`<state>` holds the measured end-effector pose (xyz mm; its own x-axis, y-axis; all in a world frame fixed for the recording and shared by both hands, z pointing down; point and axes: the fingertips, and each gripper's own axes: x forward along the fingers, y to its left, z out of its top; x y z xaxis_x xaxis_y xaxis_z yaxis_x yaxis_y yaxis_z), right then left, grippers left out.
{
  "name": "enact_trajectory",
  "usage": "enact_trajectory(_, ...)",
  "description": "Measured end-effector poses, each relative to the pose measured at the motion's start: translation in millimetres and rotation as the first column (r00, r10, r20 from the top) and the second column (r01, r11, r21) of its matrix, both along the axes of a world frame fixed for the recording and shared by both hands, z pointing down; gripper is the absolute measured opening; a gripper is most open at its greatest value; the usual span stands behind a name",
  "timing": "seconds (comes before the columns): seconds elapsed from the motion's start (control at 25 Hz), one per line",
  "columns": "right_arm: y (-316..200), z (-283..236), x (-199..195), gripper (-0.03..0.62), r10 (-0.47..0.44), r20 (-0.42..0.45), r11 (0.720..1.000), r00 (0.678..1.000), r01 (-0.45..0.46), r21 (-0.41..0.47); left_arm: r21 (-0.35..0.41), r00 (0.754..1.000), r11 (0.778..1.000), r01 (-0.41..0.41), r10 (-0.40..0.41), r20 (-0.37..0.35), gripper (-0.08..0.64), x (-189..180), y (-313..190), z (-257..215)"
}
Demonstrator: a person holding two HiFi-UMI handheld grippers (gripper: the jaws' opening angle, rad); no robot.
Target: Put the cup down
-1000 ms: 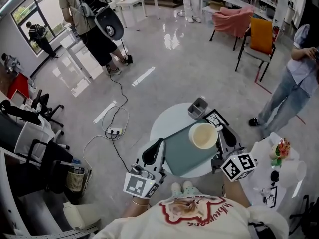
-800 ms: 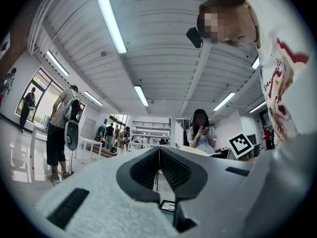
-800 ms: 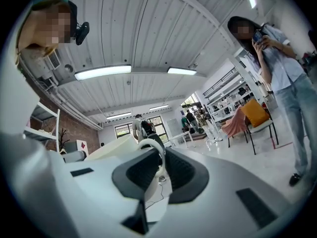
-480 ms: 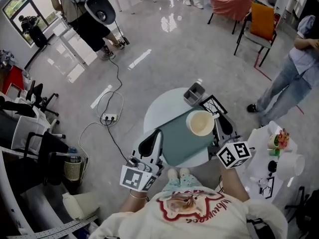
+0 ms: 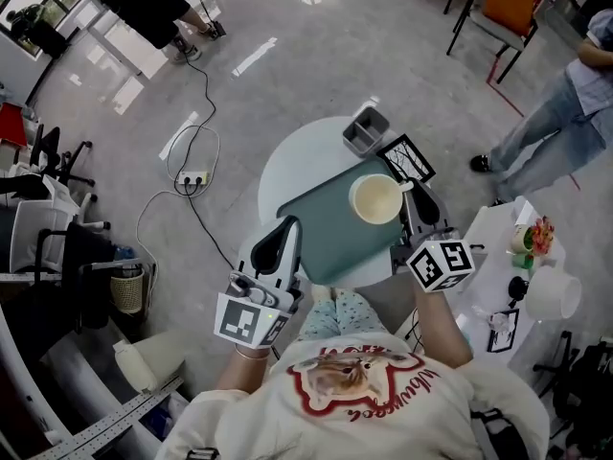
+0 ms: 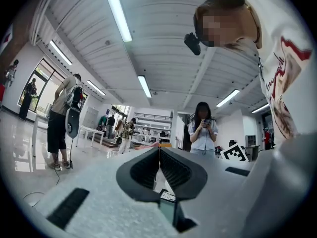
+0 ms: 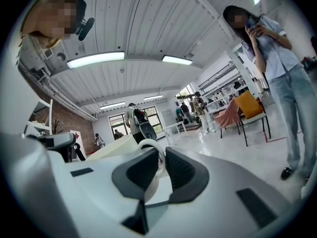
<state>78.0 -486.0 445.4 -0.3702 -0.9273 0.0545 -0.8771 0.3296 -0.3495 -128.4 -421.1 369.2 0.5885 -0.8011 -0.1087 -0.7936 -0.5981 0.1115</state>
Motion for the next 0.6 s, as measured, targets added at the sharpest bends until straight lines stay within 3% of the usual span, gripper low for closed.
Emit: enact_trajectory(0.6, -23, 68, -5, 0.048, -0.003, -0.001, 0.997, 1.000, 0.003, -0.074, -0.067, 1.000, 0.998, -0.003, 0.004, 0.006, 0.016, 3, -14, 36)
